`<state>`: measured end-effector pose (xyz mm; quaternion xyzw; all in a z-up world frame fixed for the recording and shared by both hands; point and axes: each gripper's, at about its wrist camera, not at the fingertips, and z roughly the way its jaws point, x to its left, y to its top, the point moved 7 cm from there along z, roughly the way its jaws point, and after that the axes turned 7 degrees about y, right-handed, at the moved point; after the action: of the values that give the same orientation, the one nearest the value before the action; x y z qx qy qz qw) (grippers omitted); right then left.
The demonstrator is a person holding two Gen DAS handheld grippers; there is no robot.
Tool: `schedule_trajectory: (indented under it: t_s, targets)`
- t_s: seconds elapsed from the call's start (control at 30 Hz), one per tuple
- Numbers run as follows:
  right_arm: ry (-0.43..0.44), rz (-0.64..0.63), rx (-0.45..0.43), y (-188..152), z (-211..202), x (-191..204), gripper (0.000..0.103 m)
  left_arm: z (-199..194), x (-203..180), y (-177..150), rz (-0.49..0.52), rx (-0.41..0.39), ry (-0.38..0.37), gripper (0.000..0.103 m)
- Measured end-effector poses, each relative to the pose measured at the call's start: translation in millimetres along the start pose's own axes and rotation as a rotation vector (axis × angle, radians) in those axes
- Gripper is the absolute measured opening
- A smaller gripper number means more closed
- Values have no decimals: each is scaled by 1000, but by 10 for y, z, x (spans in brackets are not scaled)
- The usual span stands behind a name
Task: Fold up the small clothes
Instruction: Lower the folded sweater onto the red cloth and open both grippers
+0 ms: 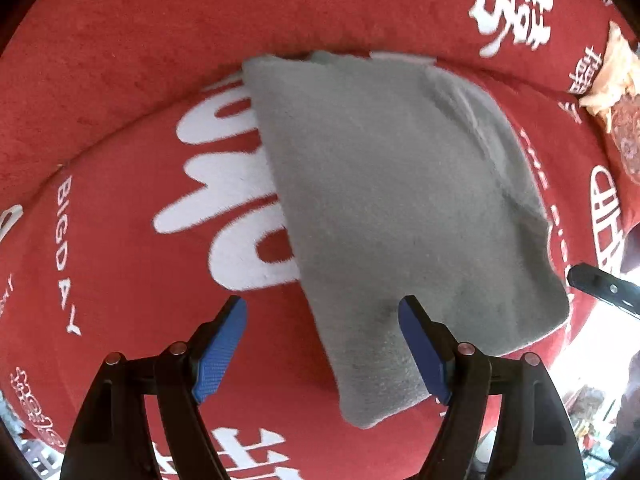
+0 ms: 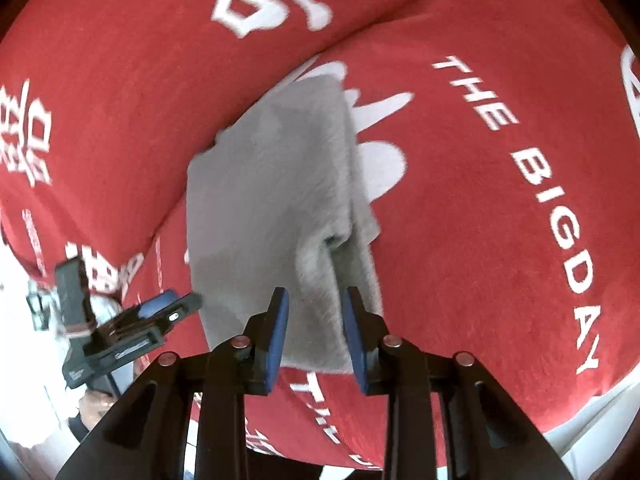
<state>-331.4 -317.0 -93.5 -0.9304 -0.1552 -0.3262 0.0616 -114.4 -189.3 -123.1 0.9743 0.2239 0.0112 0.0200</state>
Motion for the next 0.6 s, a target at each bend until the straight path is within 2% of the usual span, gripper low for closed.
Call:
schedule_trajectory:
  t_s: [0.13,0.17,0.2,0.43,0.53,0.6]
  targets:
    - [-38,-97,29,-97,77,144,22,165,-23,-163,18,17,47,79]
    - [-43,-108,31,-101,95,159,21,186,-10,-196,14,19,46,83]
    - [-43,-115,31,-115,96,172,21,207,17,-229,9,23,51,88]
    - [-52,-138,31,-208,100,170,21,247,65,-306,3,32,51,89]
    - [-106,-178,83,-265,269,97,21,258,49,-313,-2,26,55,89]
    - [-145,-137,111,-286,396,-82,20,256,45,-329,-7,21,52,89]
